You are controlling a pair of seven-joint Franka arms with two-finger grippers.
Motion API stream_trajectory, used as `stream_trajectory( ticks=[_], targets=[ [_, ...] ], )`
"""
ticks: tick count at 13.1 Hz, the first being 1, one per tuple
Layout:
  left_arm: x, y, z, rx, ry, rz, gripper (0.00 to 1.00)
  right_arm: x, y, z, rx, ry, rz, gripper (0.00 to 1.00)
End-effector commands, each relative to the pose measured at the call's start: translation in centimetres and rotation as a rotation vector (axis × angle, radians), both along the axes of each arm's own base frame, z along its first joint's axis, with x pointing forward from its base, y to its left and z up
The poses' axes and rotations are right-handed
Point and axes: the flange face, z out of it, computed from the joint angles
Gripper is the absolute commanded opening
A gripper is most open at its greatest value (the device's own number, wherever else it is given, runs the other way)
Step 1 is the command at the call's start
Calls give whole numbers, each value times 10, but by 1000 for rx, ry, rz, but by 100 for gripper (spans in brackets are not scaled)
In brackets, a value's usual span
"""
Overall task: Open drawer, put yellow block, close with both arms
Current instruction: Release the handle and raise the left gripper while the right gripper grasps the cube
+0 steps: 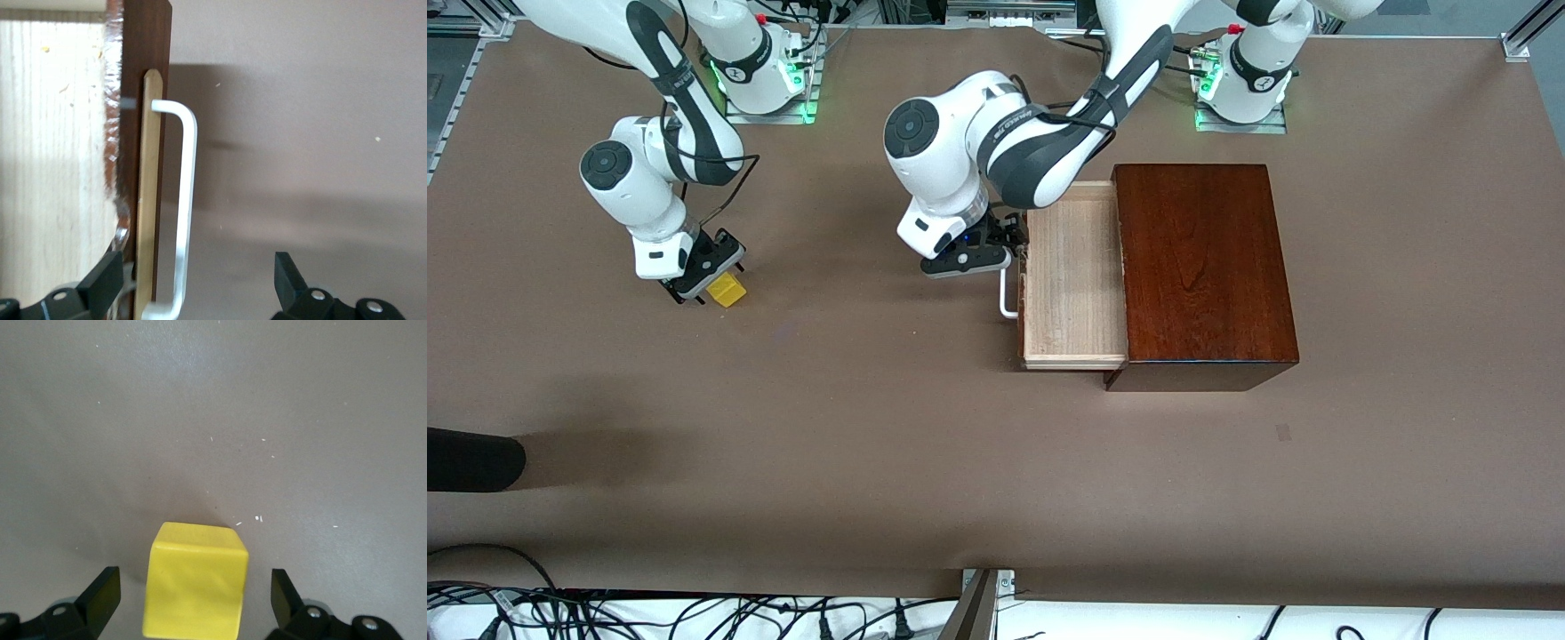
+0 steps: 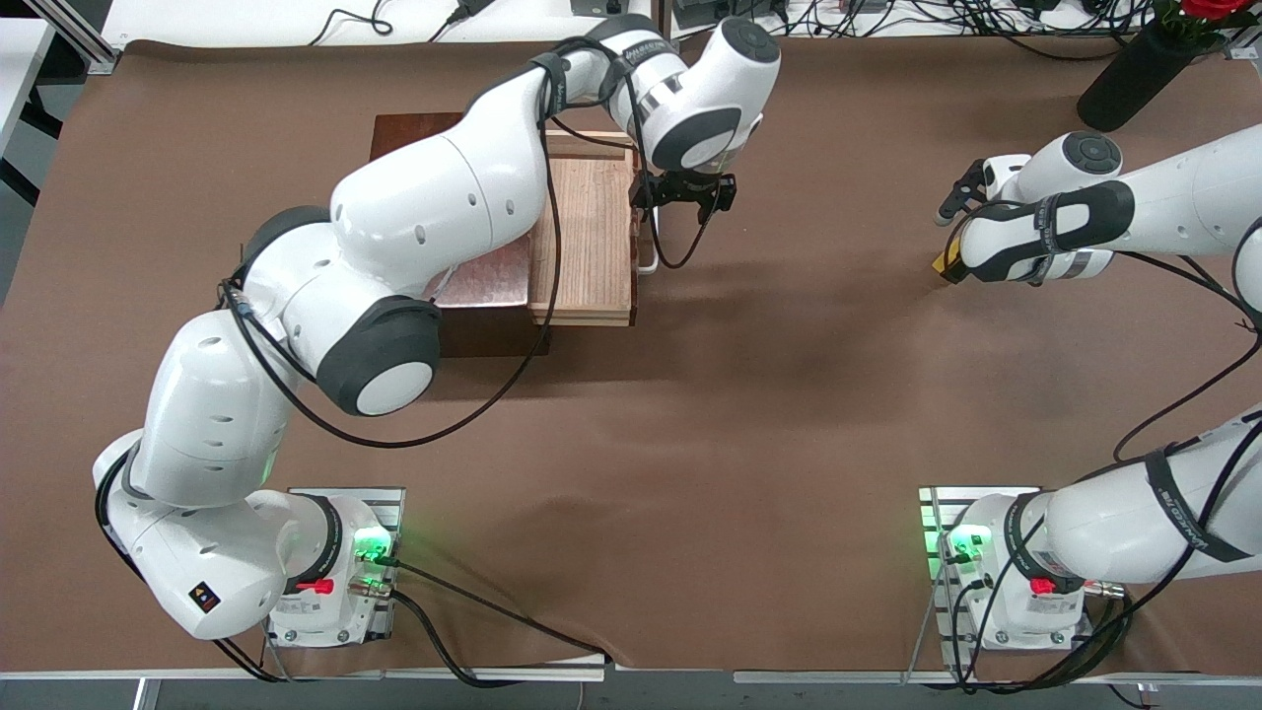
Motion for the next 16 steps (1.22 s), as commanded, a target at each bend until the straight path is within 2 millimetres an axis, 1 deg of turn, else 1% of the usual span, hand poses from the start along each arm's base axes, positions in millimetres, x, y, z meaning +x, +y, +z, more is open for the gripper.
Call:
stream_trajectory(
  ticks=[1, 2, 3, 4, 5, 6, 7, 8, 9, 10, 11, 12, 13, 14, 16],
  targets=[
    [7, 27, 58, -34, 44, 46, 100, 1, -4, -4, -6, -6, 16, 89],
    [16, 41, 77, -51, 42, 73, 100, 1, -3, -6, -6, -1, 17, 54],
    [28, 58, 92, -64, 35, 102, 100, 1, -3, -7, -6, 0, 16, 25],
    [38, 76, 106, -69, 32, 129, 100, 1, -3, -6, -6, 0, 15, 5],
    [48, 94, 119, -70, 34, 131, 100, 2, -2, -5, -5, 0, 15, 2],
    [58, 113, 131, -77, 38, 107, 100, 5, -1, 0, -4, -10, 19, 1],
    [70, 137, 144, -100, 59, 82, 100, 7, 2, 7, -2, -7, 26, 1],
    [86, 170, 157, -135, 86, 95, 100, 14, 3, 20, 1, 13, 27, 1],
    [102, 207, 167, -159, 121, 113, 100, 21, 5, 40, 3, 27, 38, 1],
    [111, 240, 176, -171, 153, 91, 100, 30, 5, 58, 3, 37, 61, 1],
    [116, 265, 186, -175, 167, 63, 100, 39, 7, 74, 3, 49, 89, 1],
    [119, 292, 198, -182, 177, 41, 100, 48, 8, 91, 2, 63, 115, 1],
    [121, 316, 206, -184, 188, 28, 100, 57, 18, 110, 5, 71, 143, 1],
    [118, 339, 217, -190, 186, 16, 100, 65, 27, 129, 6, 84, 163, 1],
    [96, 378, 243, -185, 168, -5, 100, 85, 59, 175, 9, 124, 223, 1]
  ],
)
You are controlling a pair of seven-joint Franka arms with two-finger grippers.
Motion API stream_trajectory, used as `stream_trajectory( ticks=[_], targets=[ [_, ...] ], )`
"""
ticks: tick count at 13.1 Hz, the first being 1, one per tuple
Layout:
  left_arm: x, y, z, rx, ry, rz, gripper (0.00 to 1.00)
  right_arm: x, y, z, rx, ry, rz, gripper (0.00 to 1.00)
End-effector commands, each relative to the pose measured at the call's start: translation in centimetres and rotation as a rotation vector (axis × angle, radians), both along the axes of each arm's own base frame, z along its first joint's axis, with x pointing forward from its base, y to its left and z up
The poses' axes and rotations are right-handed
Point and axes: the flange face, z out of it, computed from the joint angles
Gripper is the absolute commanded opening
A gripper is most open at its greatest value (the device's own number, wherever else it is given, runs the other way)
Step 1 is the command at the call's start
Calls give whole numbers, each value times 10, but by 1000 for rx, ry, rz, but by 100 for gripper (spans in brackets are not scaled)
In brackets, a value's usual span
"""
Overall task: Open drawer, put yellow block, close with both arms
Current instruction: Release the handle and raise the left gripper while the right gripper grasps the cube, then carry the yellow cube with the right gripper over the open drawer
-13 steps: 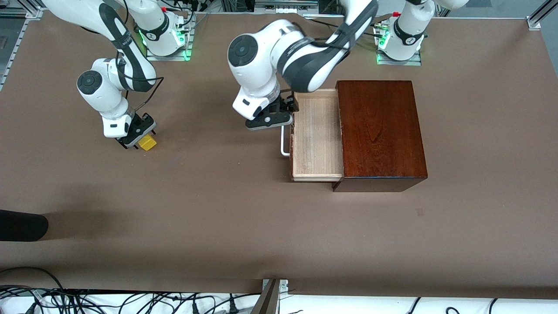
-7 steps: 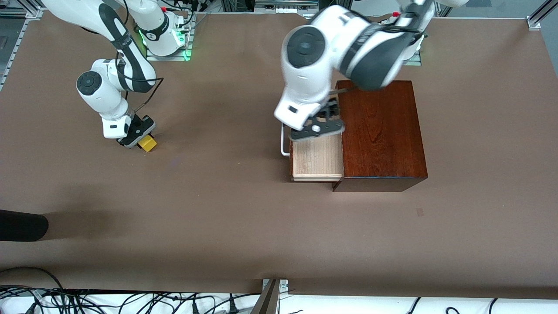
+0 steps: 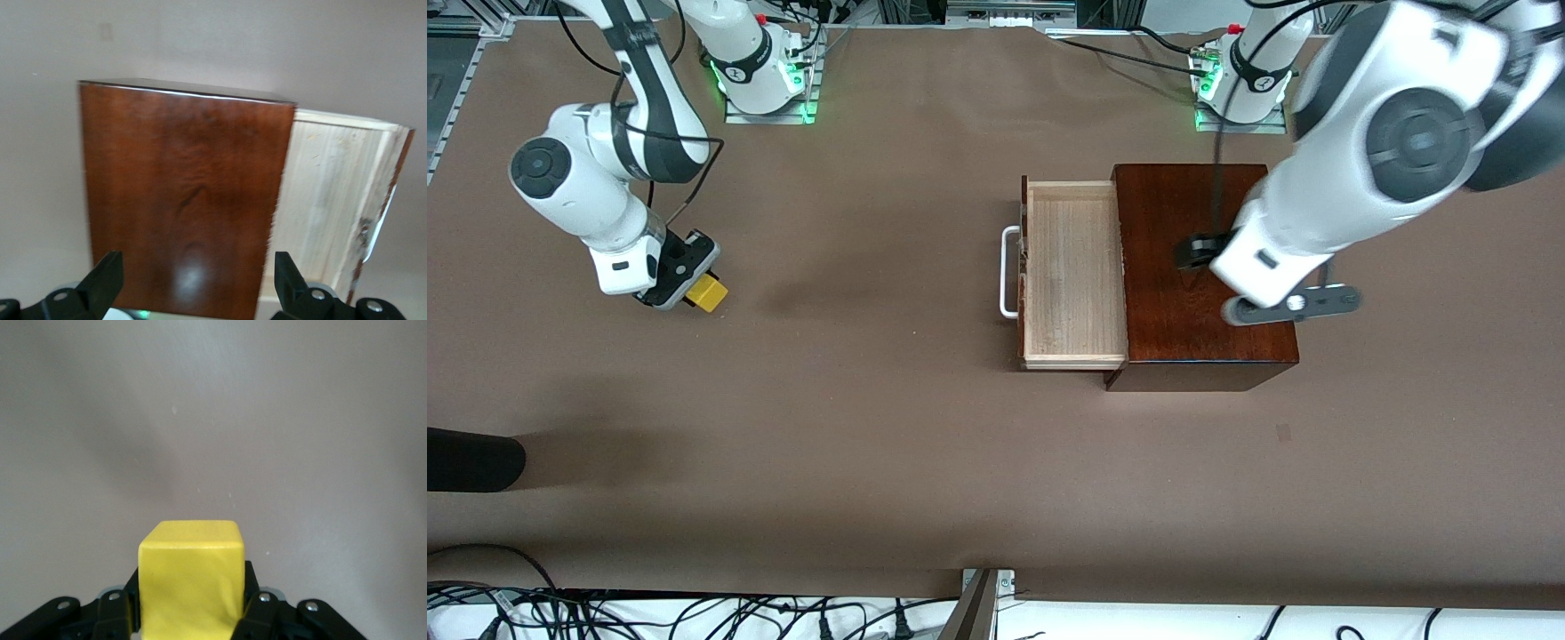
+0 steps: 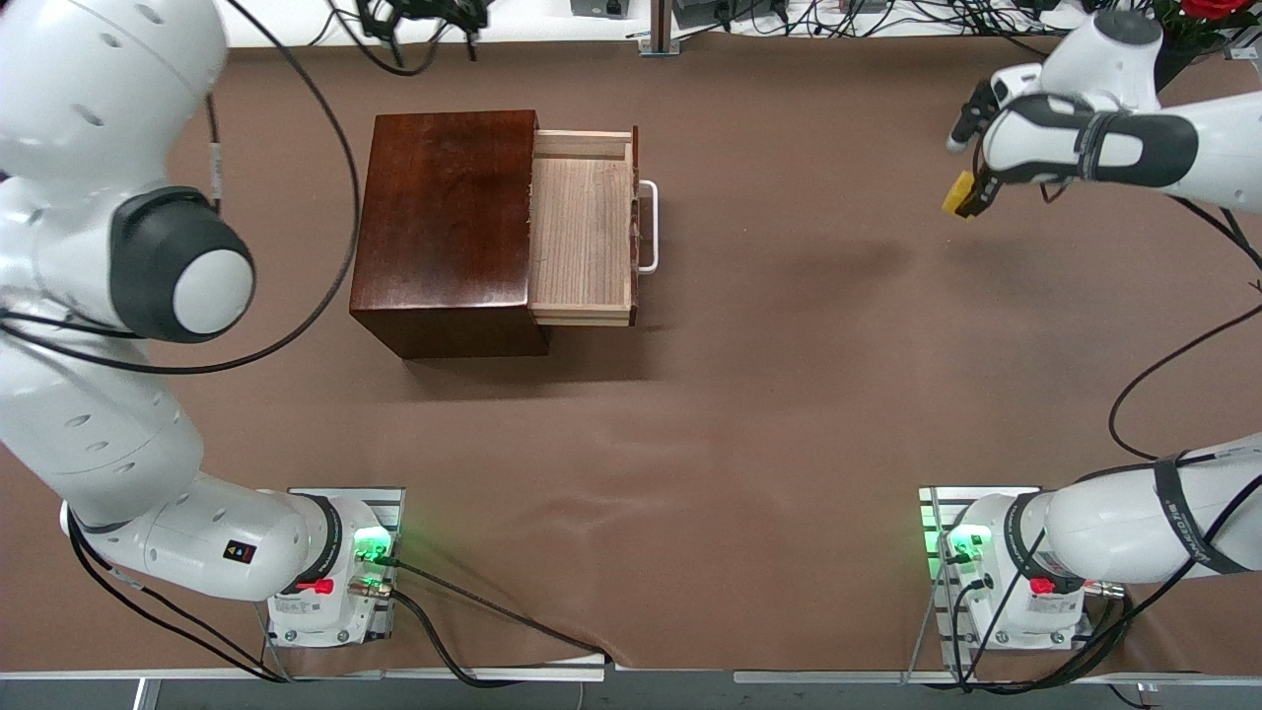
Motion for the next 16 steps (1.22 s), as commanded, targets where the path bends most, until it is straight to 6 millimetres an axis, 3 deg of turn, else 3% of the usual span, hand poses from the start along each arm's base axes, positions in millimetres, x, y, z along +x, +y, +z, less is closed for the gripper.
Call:
stream_trajectory(
  ticks=[1, 4, 8, 10, 11, 13, 16],
  targets=[
    [-46, 44, 34, -9, -8, -41, 100, 22, 39, 61, -4, 57, 84, 1],
    [-69, 91, 47, -10, -23, -27, 100, 30, 88, 115, 3, 66, 150, 1],
    [-73, 138, 26, -22, -97, -92, 100, 18, 185, 166, 30, 18, 202, 1],
    [-65, 162, 27, -34, -133, -120, 100, 12, 224, 173, 43, 4, 234, 1],
    [-60, 164, 28, -38, -162, -137, 100, 10, 239, 175, 52, -1, 252, 1],
    [-49, 180, 16, -41, -157, -128, 100, 4, 274, 178, 73, -6, 283, 1],
    [-39, 181, 10, -44, -149, -116, 100, -10, 337, 177, 102, -14, 306, 1]
  ],
)
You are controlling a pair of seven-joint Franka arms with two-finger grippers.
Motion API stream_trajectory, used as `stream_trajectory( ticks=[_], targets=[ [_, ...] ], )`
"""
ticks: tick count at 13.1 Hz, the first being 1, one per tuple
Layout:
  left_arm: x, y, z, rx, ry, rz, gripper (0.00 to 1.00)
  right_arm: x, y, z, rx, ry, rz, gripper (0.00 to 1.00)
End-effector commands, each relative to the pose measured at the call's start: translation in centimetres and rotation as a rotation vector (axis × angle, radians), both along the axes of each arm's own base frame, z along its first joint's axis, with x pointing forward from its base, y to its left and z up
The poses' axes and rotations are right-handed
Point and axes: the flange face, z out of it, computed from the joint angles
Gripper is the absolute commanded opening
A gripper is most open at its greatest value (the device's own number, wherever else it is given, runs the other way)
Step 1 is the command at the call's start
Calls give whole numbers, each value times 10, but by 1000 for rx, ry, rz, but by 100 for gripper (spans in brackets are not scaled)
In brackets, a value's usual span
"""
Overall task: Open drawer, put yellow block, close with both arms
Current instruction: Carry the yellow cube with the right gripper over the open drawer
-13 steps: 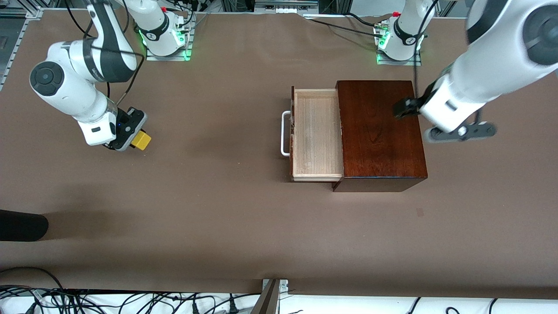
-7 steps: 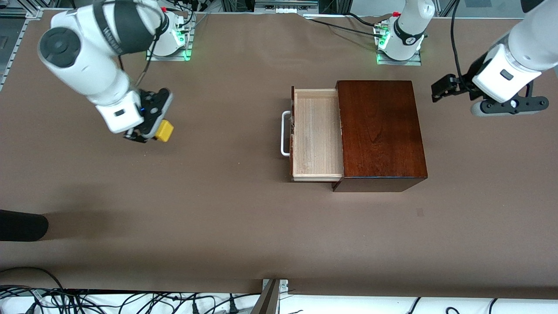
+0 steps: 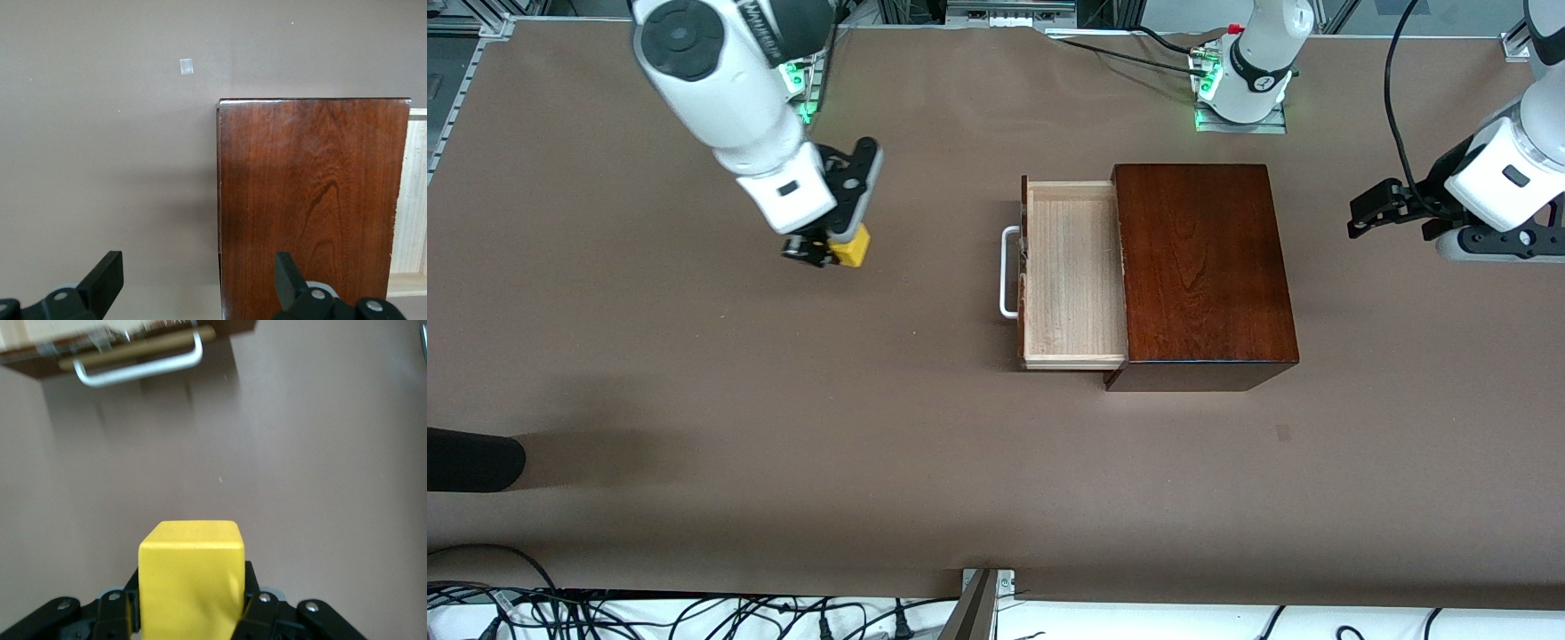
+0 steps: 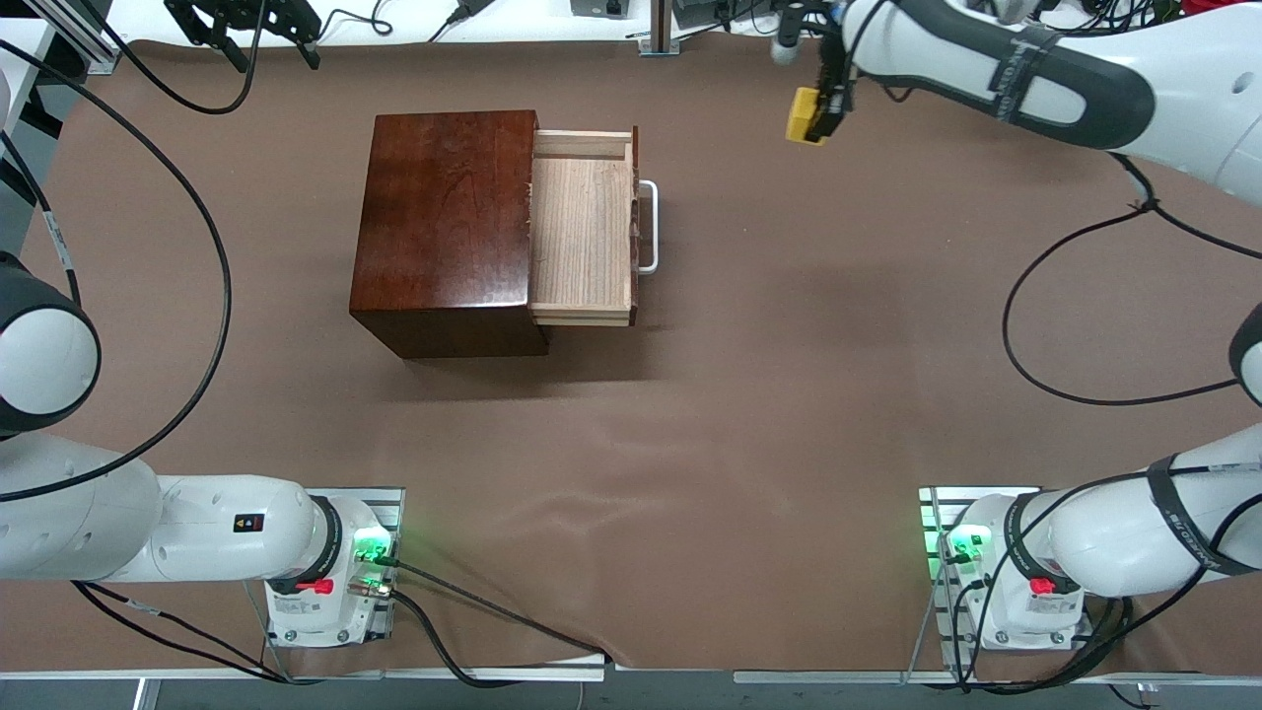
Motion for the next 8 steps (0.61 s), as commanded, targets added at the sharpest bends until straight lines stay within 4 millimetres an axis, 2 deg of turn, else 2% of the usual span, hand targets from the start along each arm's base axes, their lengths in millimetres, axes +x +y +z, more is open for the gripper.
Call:
stream_trajectory(
  ticks=[1, 4, 8],
  targets=[
    [11, 2, -4, 7, -10, -22, 100, -6, 58, -2, 29, 16, 10, 1],
    [14, 0, -4, 6, -11, -26, 100, -33, 126, -15, 34, 26, 22, 1],
    [14, -14, -5, 8, -13, -54, 100, -54, 185, -40, 48, 14, 78, 1]
  ],
)
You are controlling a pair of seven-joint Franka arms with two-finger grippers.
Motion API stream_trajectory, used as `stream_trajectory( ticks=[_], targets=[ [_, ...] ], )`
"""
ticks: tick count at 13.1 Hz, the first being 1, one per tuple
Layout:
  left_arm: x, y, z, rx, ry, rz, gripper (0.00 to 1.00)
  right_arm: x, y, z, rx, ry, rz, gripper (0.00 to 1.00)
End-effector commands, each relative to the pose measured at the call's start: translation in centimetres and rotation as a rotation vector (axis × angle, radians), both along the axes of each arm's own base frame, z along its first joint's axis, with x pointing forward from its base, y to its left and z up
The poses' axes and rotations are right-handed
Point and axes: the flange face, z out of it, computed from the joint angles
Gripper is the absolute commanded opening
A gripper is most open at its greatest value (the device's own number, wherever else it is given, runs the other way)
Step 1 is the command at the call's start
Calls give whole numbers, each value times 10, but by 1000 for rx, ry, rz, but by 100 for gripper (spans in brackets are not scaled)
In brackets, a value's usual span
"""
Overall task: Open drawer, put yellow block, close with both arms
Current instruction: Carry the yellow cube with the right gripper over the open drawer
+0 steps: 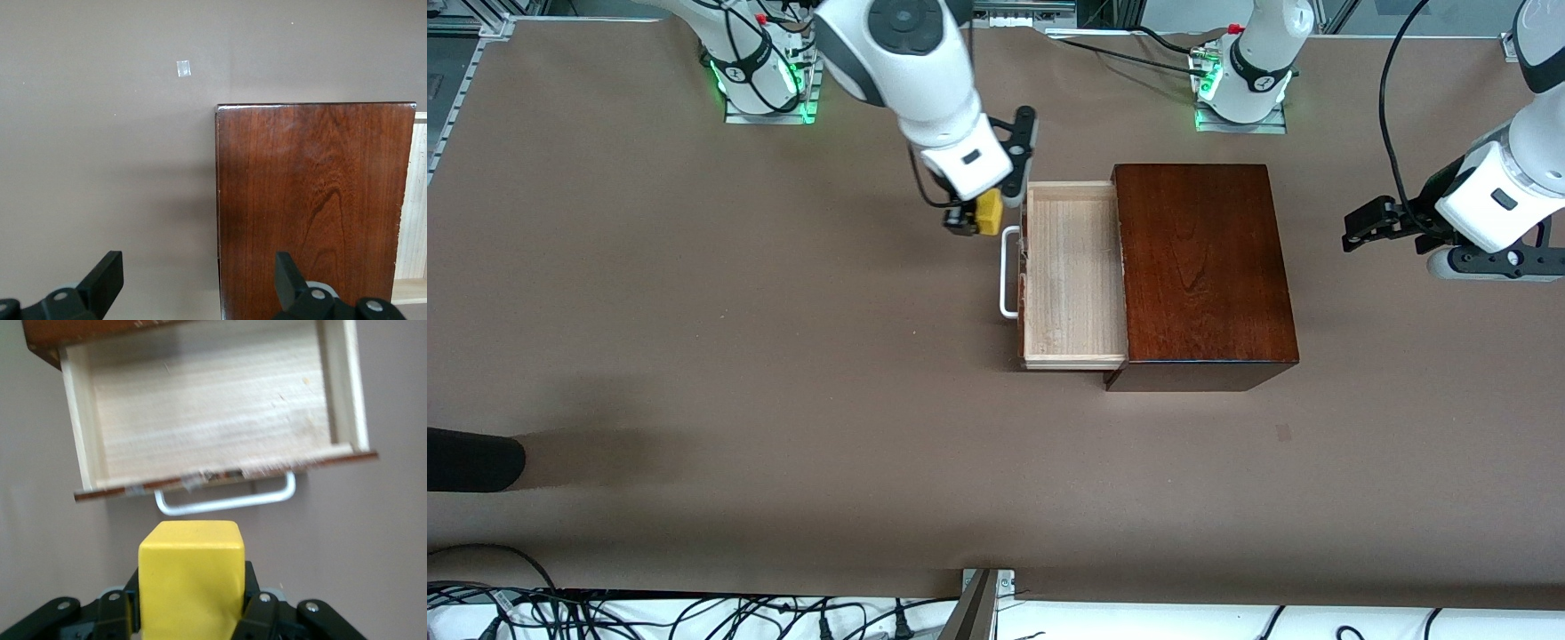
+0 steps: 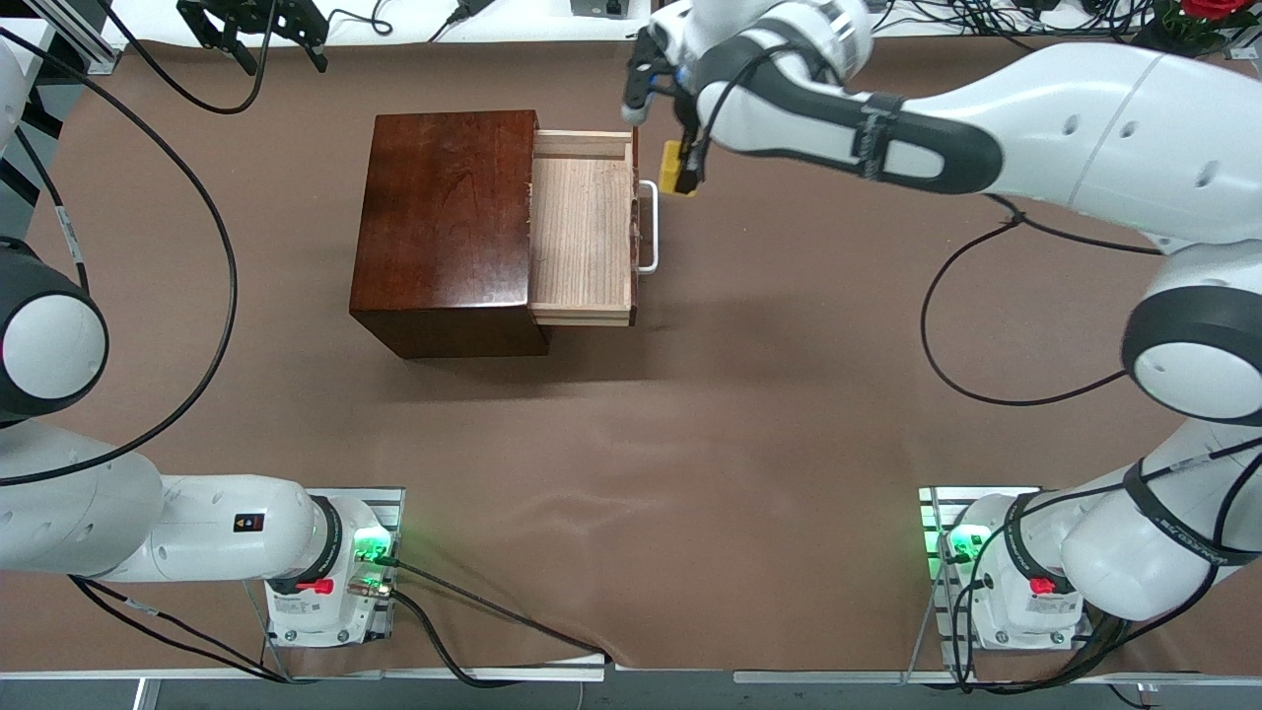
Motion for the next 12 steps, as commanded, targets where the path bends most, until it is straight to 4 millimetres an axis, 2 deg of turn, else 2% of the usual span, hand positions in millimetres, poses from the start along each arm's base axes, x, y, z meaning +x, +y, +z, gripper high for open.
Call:
stream_trajectory(
  ticks=[1, 7, 12],
  targets=[
    [5, -8, 8, 10, -21, -37, 100, -4, 35, -8, 4, -29, 32, 1],
    [12, -11, 11, 5, -46, -42, 100, -14, 94, -46, -21, -71, 43, 1],
    [12, -11, 11, 7, -46, -43, 100, -15, 113, -86, -35, -114, 67, 1]
  ],
)
